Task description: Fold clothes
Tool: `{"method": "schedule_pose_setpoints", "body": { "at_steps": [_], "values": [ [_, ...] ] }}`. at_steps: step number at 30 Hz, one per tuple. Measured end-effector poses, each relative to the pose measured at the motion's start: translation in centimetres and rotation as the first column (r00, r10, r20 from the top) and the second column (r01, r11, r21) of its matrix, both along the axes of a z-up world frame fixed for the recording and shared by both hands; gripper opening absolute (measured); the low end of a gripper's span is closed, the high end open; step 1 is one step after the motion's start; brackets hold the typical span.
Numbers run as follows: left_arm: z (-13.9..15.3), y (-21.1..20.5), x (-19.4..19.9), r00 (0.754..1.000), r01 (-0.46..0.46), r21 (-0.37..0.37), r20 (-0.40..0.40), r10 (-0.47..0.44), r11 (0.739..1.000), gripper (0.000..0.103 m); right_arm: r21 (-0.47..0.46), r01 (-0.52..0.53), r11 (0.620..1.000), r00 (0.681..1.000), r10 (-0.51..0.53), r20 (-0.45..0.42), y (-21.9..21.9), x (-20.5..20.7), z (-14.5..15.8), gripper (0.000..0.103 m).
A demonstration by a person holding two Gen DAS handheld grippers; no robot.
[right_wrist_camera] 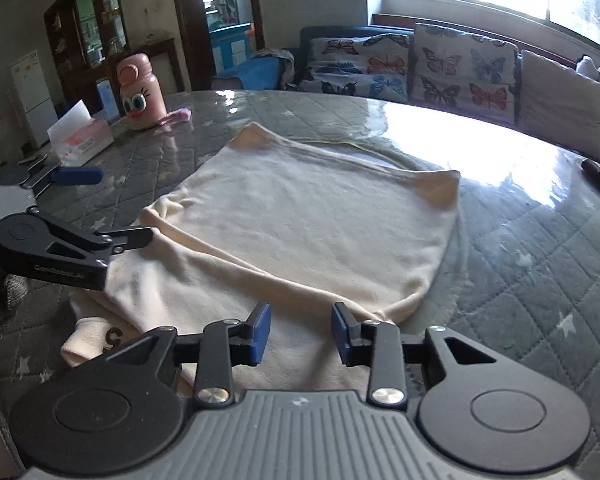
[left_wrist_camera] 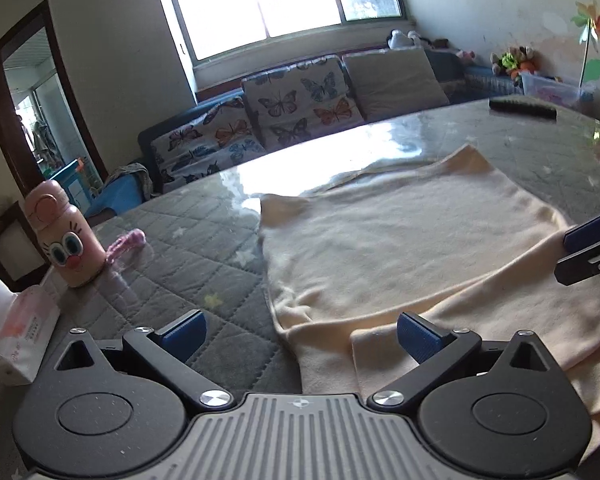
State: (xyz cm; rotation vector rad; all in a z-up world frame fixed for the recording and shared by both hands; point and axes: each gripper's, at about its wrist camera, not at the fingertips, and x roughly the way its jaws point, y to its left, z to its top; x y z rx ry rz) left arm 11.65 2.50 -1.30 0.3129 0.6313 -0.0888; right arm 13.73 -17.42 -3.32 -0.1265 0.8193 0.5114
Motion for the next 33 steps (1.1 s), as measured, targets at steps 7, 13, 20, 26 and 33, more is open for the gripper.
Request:
{"method": "schedule_pose_setpoints", "body": {
  "at_steps": [7,13,20,26,33],
  "values": [
    [0.2,1.2,1.4,1.0,-0.014,-0.023,-0.027,0.014,1.0,0.103,-0.007,-0.001,1.0,1.0,0.001,-0.013,-0.5,0.9,-0.2,0.034],
    [1.8,2.0,4.6,1.0,-0.022,-0.04,0.016,0.022,0.999,0.102,-0.015,0.017,1.0,1.0,-0.017,0.025,-1.2,3.2,1.3,0.036],
    [2.0,2.9,10.4,0.999,-0.038,-0.062,0.019,0.039,0.997,0.098,-0.03,0.086,0.996,0.994,-0.084,0.065,-2.8,8.0,2.1,0.036],
    [1.7,3.1,15.2,0.999,-0.043,-0.063,0.014,0.044,0.997,0.098,-0.046,0.146,0.988,0.987,-0.142,0.073,-3.7,13.2,1.0,0.04],
    [0.2,3.0,18.9,0.999,-0.023,-0.078,-0.043,0.02,0.997,0.091,-0.051,0.181,0.982,0.983,-0.178,0.046,-4.2,18.1,-1.2,0.04]
  ]
}}
